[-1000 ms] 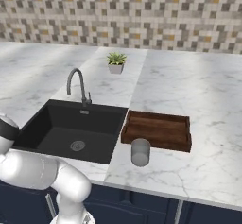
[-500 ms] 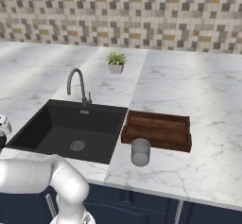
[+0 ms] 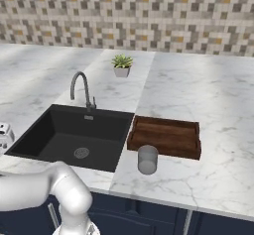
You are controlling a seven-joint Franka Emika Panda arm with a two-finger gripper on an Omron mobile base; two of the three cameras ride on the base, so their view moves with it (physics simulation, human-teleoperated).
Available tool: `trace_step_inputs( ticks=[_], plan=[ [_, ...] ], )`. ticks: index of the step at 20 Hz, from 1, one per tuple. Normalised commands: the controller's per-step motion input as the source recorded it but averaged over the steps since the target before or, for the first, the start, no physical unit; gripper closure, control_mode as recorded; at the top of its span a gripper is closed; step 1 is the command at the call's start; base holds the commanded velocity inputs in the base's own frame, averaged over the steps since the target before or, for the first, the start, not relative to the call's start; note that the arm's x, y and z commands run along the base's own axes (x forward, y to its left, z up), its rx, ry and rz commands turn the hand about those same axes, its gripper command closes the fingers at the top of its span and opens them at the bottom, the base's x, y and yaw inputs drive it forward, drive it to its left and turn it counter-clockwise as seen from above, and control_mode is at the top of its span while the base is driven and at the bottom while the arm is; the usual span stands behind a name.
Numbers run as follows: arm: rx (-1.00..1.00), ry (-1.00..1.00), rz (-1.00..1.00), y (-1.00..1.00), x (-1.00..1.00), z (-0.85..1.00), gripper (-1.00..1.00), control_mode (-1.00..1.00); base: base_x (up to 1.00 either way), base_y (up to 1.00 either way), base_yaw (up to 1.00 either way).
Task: Pick up all produce items and place them in the sink. Turn on the sink faucet to wash them. Then turn the sink off and put them in the tray.
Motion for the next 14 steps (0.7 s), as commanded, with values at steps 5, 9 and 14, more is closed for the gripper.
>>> trace_step_inputs(
  ticks=[5, 9, 14],
  plan=[
    [0.00, 0.00, 0.00, 0.07, 0.07, -0.22, -1.00, -1.00, 0.00, 0.00, 0.00],
    [0.00, 0.00, 0.00, 0.11, 0.06, -0.21, -1.00, -1.00, 0.00, 0.00, 0.00],
    [0.00, 0.00, 0.00, 0.09, 0.04, -0.15, 1.00, -1.00, 0.00, 0.00, 0.00]
  ],
)
